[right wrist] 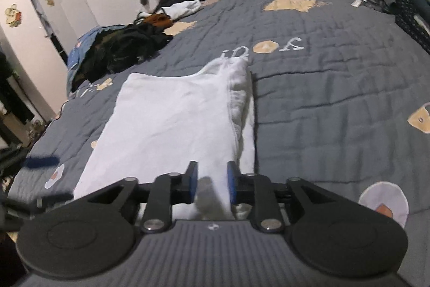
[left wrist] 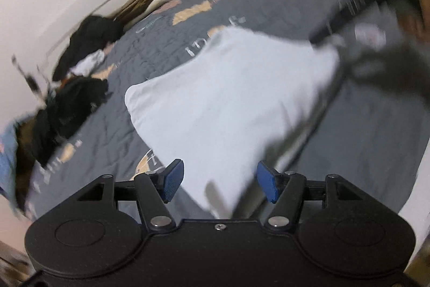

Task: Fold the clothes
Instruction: 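Grasp the folded sweatshirt edge with both grippers, straighten it, release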

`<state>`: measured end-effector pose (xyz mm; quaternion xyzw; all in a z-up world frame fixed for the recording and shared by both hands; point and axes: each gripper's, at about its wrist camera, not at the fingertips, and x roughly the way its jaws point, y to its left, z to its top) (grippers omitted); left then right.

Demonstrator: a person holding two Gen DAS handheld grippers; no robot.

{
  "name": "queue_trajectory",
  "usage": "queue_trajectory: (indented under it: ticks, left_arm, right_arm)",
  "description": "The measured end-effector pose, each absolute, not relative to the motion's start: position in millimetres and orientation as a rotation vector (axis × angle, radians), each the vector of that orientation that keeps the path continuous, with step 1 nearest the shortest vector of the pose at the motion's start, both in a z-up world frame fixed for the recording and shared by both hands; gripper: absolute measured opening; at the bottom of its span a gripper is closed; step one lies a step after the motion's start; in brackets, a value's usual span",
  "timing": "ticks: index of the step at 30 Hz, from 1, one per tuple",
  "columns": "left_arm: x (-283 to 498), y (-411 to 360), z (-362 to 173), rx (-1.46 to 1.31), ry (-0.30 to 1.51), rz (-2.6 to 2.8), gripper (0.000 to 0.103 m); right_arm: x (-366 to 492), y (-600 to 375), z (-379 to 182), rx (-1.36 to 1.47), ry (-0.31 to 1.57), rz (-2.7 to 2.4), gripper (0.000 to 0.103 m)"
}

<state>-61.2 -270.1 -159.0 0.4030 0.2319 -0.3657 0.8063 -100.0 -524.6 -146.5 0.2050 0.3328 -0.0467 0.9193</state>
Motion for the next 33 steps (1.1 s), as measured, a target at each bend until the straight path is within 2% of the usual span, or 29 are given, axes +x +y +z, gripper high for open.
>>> queue_trajectory:
  ticks: [4, 5, 6, 7, 8, 9, 10, 11, 14, 16, 19, 21, 23, 24, 25, 29, 31, 32, 33]
  left_arm:
    - [-72, -281, -183, 1.017, 0.447, -0.754, 0.057]
    - [-71, -282, -186, 1.031, 0.443, -0.737, 0.047]
    - [-68, -283, -188, 1.037, 0.442, -0.719, 0.03]
    - [-66, -284, -190, 1.042, 0.44, -0.702, 0.023]
    - [-65, -283, -190, 1.035, 0.44, -0.693, 0.016]
    - [-64, -280, -188, 1.025, 0.444, -0.696, 0.01]
    - [-64, -278, -186, 1.025, 0.445, -0.698, 0.009]
    - [-65, -276, -184, 1.035, 0.444, -0.694, 0.007]
    - [-68, -271, -180, 1.074, 0.451, -0.679, 0.007]
    - [-68, -271, -185, 1.098, 0.462, -0.669, 0.012]
    - [-71, -274, -191, 1.1, 0.444, -0.674, 0.023]
    - [-78, -280, -192, 1.109, 0.391, -0.679, 0.034]
    - [-80, -285, -193, 1.102, 0.36, -0.68, 0.033]
    - [-77, -287, -195, 1.108, 0.375, -0.674, 0.015]
    - [-73, -288, -198, 1.118, 0.402, -0.665, 0.006]
    - [-71, -275, -202, 1.143, 0.433, -0.676, 0.007]
    - [-73, -268, -196, 1.111, 0.465, -0.705, 0.011]
    - [-74, -264, -192, 1.092, 0.483, -0.721, 0.017]
    - [-72, -259, -184, 1.04, 0.514, -0.742, 0.027]
  right_arm:
    - [-102, -521, -149, 0.41, 0.697, -0.101, 0.03]
    - [-101, -520, -150, 0.41, 0.703, -0.102, 0.03]
    - [-100, -519, -152, 0.41, 0.709, -0.103, 0.03]
    - [-100, -519, -153, 0.41, 0.715, -0.105, 0.03]
    - [-100, -518, -154, 0.407, 0.718, -0.108, 0.03]
    - [-100, -517, -154, 0.403, 0.721, -0.111, 0.025]
    - [-100, -517, -155, 0.398, 0.724, -0.115, 0.021]
    - [-100, -516, -156, 0.396, 0.726, -0.116, 0.011]
    - [-104, -516, -152, 0.4, 0.707, -0.103, 0.007]
    - [-109, -514, -145, 0.409, 0.68, -0.08, 0.007]
    - [-109, -507, -144, 0.369, 0.691, -0.059, 0.007]
    - [-105, -503, -150, 0.328, 0.722, -0.077, 0.007]
    - [-102, -502, -154, 0.31, 0.734, -0.091, 0.007]
    - [-102, -502, -154, 0.307, 0.731, -0.095, 0.007]
    - [-102, -502, -153, 0.306, 0.726, -0.098, 0.007]
    - [-102, -501, -156, 0.301, 0.725, -0.102, 0.007]
    - [-102, -501, -158, 0.297, 0.731, -0.102, 0.007]
    - [-102, -500, -158, 0.293, 0.735, -0.1, 0.007]
    - [-102, -501, -158, 0.295, 0.739, -0.095, 0.008]
